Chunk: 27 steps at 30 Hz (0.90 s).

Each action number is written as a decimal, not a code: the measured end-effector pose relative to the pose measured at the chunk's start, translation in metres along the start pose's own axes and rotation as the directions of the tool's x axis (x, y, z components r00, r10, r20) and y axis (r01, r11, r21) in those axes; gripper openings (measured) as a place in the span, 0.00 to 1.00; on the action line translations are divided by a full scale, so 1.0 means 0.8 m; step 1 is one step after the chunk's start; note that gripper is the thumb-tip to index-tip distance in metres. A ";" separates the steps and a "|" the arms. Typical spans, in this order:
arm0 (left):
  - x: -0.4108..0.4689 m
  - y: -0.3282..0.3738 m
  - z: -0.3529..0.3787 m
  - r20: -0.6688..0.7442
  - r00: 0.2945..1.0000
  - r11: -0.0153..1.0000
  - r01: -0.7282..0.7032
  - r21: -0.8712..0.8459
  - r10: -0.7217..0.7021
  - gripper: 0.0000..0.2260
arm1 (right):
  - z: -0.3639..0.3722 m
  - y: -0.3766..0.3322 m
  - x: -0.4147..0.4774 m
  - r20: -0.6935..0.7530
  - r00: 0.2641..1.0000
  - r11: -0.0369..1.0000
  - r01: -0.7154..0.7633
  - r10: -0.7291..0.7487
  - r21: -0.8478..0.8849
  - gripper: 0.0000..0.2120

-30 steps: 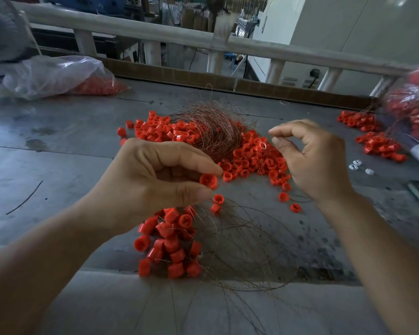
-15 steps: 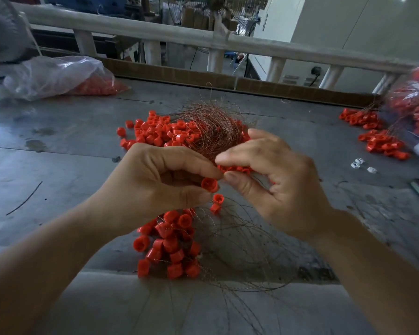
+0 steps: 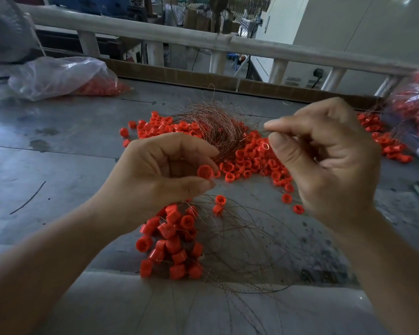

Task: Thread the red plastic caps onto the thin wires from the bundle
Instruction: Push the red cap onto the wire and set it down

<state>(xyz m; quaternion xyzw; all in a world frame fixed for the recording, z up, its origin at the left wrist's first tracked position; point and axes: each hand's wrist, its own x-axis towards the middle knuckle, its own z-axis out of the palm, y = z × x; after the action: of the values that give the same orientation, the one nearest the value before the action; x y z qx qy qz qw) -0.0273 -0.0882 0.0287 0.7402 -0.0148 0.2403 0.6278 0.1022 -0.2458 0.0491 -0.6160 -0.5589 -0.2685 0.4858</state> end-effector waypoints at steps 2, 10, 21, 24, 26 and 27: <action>0.001 -0.001 0.001 -0.044 0.999 0.997 0.007 0.077 -0.003 0.18 | 0.001 -0.005 -0.001 0.029 1.000 1.000 -0.008 0.008 0.014 0.07; 0.001 -0.004 0.006 -0.032 0.999 1.000 0.006 0.026 -0.005 0.12 | 0.015 -0.012 -0.008 0.124 0.990 0.996 -0.077 0.070 0.048 0.05; 0.001 -0.002 0.009 -0.078 0.997 1.000 -0.019 -0.001 0.019 0.11 | 0.024 -0.017 -0.014 0.220 0.970 0.992 -0.118 0.107 0.036 0.01; 0.000 0.000 0.012 -0.082 0.996 0.999 -0.036 0.000 0.035 0.11 | 0.026 -0.018 -0.015 0.237 0.964 0.992 -0.127 0.117 0.027 0.01; 0.000 0.002 0.013 -0.084 0.996 0.999 -0.042 0.004 0.042 0.11 | 0.026 -0.018 -0.016 0.243 0.962 0.991 -0.132 0.123 0.018 0.01; 0.000 0.002 0.013 -0.087 0.995 0.999 -0.044 0.011 0.045 0.11 | 0.026 -0.018 -0.017 0.245 0.961 0.991 -0.133 0.126 0.014 0.02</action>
<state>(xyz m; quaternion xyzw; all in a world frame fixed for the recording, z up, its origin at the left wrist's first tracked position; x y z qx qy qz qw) -0.0243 -0.0983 0.0293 0.7313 -0.0029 0.2861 0.6191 0.0810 -0.2341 0.0338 -0.6722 -0.5767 -0.1501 0.4394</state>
